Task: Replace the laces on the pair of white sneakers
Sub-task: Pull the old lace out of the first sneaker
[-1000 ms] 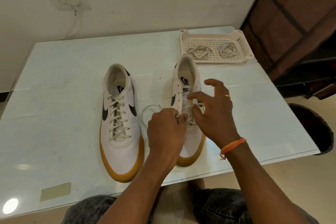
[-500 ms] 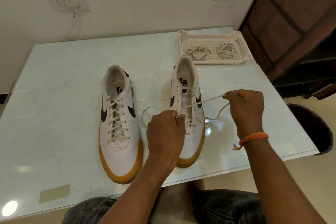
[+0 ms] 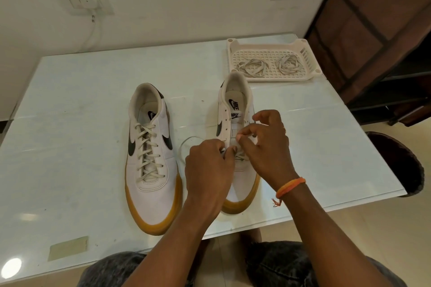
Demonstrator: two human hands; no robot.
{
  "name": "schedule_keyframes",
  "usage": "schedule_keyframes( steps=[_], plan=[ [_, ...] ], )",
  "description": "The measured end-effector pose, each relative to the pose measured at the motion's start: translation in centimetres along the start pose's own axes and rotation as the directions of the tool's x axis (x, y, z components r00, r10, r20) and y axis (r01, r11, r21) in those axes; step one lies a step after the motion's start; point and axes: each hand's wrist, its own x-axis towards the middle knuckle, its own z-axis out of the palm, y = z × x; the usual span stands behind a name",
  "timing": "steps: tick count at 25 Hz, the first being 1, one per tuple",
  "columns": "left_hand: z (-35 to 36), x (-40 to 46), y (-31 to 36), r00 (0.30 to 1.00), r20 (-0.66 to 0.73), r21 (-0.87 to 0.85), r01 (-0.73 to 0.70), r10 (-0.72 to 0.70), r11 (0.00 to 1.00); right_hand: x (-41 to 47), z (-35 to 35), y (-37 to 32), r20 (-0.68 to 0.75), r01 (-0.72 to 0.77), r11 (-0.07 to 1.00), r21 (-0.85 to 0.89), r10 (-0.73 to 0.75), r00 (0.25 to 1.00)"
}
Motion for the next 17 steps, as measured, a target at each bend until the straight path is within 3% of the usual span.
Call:
schedule_keyframes(
  steps=[4,7,11,13,15,17],
  plan=[
    [-0.1,0.2,-0.1,1.0,0.022,-0.035,0.018,-0.017,0.999,1.4,-2.2,1.4,-0.193,-0.203,0.958,0.2,0.242,0.951],
    [-0.1,-0.1,0.0,0.999,0.033,-0.055,0.017,-0.015,0.998,1.8,-2.4,2.4,-0.275,-0.269,0.925,0.27,0.342,0.898],
    [-0.9,1.9,-2.0,0.999,0.024,-0.146,0.042,-0.039,0.988,1.7,-2.0,2.3,-0.227,-0.226,0.946,0.23,0.278,0.933],
    [-1.3,3.3,-3.4,0.995,0.097,-0.206,0.048,-0.028,0.977,1.6,-2.0,2.2,-0.198,-0.235,0.923,0.305,0.303,0.932],
    [-1.4,3.8,-3.8,0.978,0.21,-0.17,0.017,0.019,0.985,1.5,-2.2,1.9,-0.166,-0.259,0.886,0.385,0.342,0.925],
    [-1.5,3.7,-3.5,0.968,0.236,-0.088,-0.071,0.09,0.994,1.4,-2.1,1.6,-0.122,-0.271,0.869,0.415,0.348,0.93]
  ],
)
